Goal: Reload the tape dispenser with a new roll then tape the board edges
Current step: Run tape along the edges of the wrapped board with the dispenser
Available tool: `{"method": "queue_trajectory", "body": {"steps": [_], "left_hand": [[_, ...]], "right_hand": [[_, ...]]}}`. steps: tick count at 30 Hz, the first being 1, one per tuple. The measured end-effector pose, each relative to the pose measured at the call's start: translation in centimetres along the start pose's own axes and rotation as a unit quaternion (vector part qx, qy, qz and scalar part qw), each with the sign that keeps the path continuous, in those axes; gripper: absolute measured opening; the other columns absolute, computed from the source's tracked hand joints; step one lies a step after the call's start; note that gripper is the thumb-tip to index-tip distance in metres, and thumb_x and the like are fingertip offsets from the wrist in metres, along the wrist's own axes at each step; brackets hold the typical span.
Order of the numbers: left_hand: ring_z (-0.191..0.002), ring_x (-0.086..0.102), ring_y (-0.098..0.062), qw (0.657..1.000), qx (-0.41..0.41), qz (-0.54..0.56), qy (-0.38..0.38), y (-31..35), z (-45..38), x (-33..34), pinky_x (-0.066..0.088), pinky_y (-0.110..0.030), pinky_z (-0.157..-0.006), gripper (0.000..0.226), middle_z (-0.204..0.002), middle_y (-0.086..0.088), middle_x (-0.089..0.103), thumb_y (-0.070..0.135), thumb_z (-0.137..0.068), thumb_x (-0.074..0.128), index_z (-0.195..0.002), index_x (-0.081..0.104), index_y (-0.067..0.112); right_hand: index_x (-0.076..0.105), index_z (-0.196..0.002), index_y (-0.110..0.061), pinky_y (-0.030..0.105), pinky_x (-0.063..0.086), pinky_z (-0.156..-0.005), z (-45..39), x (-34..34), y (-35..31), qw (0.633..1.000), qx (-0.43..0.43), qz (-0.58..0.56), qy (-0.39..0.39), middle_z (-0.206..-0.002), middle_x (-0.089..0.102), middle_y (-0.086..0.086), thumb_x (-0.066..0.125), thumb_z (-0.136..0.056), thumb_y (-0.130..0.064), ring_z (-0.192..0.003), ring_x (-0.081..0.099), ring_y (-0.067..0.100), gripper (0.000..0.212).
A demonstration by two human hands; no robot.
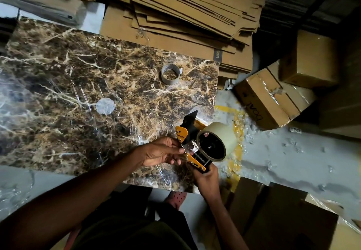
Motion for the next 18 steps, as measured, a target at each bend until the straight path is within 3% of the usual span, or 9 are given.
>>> {"method": "queue_trajectory", "body": {"steps": [2,5,7,9,11,14,18], "left_hand": [[-0.065,0.073,-0.011,0.999,-0.006,0.041,-0.003,-0.5,0.1,-0.5,0.054,-0.014,-0.050,0.010,-0.103,-0.012,0.081,0.010,-0.085,0.073,-0.084,0.083,0.012],[-0.059,0.071,-0.010,0.994,-0.013,0.106,0.021,-0.9,0.1,-0.8,0.051,-0.013,-0.045,0.020,-0.103,-0.018,0.077,0.004,-0.090,0.065,-0.082,0.082,0.012],[-0.054,0.069,-0.009,0.993,-0.012,0.118,0.025,-0.8,0.3,-0.3,0.049,-0.012,-0.043,0.014,-0.091,-0.016,0.076,0.004,-0.085,0.072,-0.075,0.081,0.010],[-0.048,0.065,-0.006,0.994,-0.024,0.096,0.050,-1.2,0.3,-0.5,0.046,-0.010,-0.041,0.032,-0.067,-0.008,0.073,0.001,-0.087,0.068,-0.058,0.077,0.011],[-0.045,0.062,-0.007,0.992,-0.044,0.093,0.076,-2.0,0.0,-1.1,0.045,-0.011,-0.039,0.049,-0.059,-0.008,0.069,-0.006,-0.097,0.056,-0.054,0.073,0.008],[-0.042,0.057,-0.008,0.984,-0.064,0.115,0.124,-2.7,-0.3,-1.9,0.043,-0.013,-0.037,0.043,-0.059,-0.015,0.064,-0.012,-0.100,0.050,-0.062,0.063,0.000],[-0.043,0.057,-0.010,0.984,-0.073,0.098,0.129,-3.0,-0.4,-2.1,0.041,-0.012,-0.036,0.054,-0.059,-0.014,0.061,-0.014,-0.100,0.047,-0.051,0.063,0.003]], "right_hand": [[0.075,-0.112,-0.012,0.021,0.058,-0.083,0.1,0.3,-0.2,1.000,-0.001,-0.012,0.003,-0.104,0.079,-0.007,0.081,-0.081,-0.008,-0.097,0.074,0.010,0.033],[0.074,-0.114,-0.014,0.026,0.059,-0.086,0.2,0.6,-0.7,1.000,-0.016,-0.008,0.007,-0.105,0.079,-0.004,0.081,-0.082,-0.010,-0.099,0.074,0.012,0.033],[0.074,-0.114,-0.014,0.024,0.059,-0.086,0.4,0.8,-0.9,1.000,-0.026,-0.001,0.006,-0.105,0.079,-0.004,0.081,-0.082,-0.010,-0.098,0.074,0.012,0.033],[0.075,-0.111,-0.015,0.025,0.059,-0.084,0.6,1.0,-1.0,1.000,-0.031,0.004,0.002,-0.103,0.079,-0.003,0.081,-0.082,-0.008,-0.097,0.075,0.013,0.030],[0.075,-0.109,-0.016,0.025,0.059,-0.081,0.9,1.2,-1.1,0.999,-0.032,0.009,-0.002,-0.101,0.080,-0.003,0.081,-0.082,-0.007,-0.094,0.075,0.013,0.029],[0.076,-0.101,-0.016,0.021,0.058,-0.071,1.4,1.6,-1.4,1.000,-0.030,0.006,-0.007,-0.092,0.080,-0.003,0.081,-0.081,-0.005,-0.083,0.075,0.010,0.023],[0.076,-0.090,-0.020,0.023,0.050,-0.058,1.9,1.8,-1.1,0.999,-0.020,0.023,-0.009,-0.077,0.077,0.000,0.081,-0.082,-0.008,-0.061,0.065,0.004,0.015]]}}
Point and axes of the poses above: each hand's wrist, its own z-axis away from the middle knuckle, its own x-axis out of the palm, y = z × x, the point moved 3 cm from there along -z, towards the middle knuckle
